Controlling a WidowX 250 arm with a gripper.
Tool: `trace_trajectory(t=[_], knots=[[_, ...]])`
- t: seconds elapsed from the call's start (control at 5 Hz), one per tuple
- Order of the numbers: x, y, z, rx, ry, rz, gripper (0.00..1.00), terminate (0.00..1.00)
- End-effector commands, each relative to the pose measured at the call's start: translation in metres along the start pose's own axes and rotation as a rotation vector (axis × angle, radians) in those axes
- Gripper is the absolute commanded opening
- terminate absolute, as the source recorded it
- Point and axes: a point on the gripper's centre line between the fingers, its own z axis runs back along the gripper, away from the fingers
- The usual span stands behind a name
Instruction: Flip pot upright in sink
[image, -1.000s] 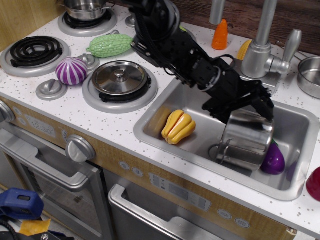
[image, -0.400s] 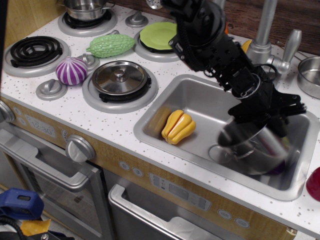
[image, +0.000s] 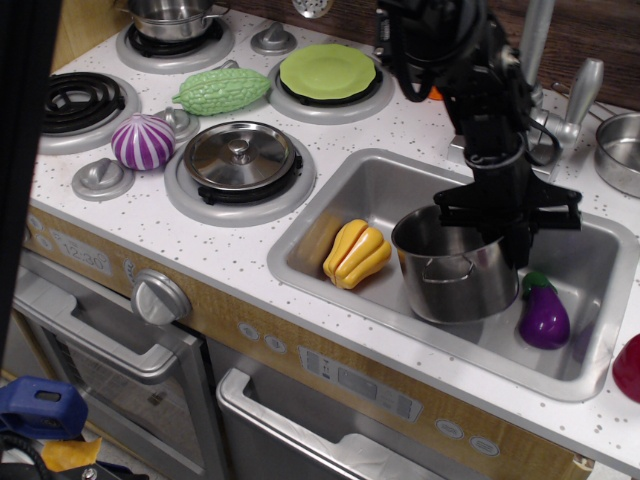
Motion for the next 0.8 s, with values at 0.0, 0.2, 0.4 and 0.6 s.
trace_trajectory(t=[0.0, 0.2, 0.4, 0.6], knots=[[0.0176, -0.0129, 0.0109, 0.034, -0.125, 0.028, 1.0, 0.0], [0.0176, -0.0129, 0.0109, 0.034, -0.125, 0.028, 1.0, 0.0], [0.0176, -0.0129, 0.0109, 0.034, -0.125, 0.028, 1.0, 0.0], [0.0176, -0.0129, 0.0109, 0.034, -0.125, 0.028, 1.0, 1.0]])
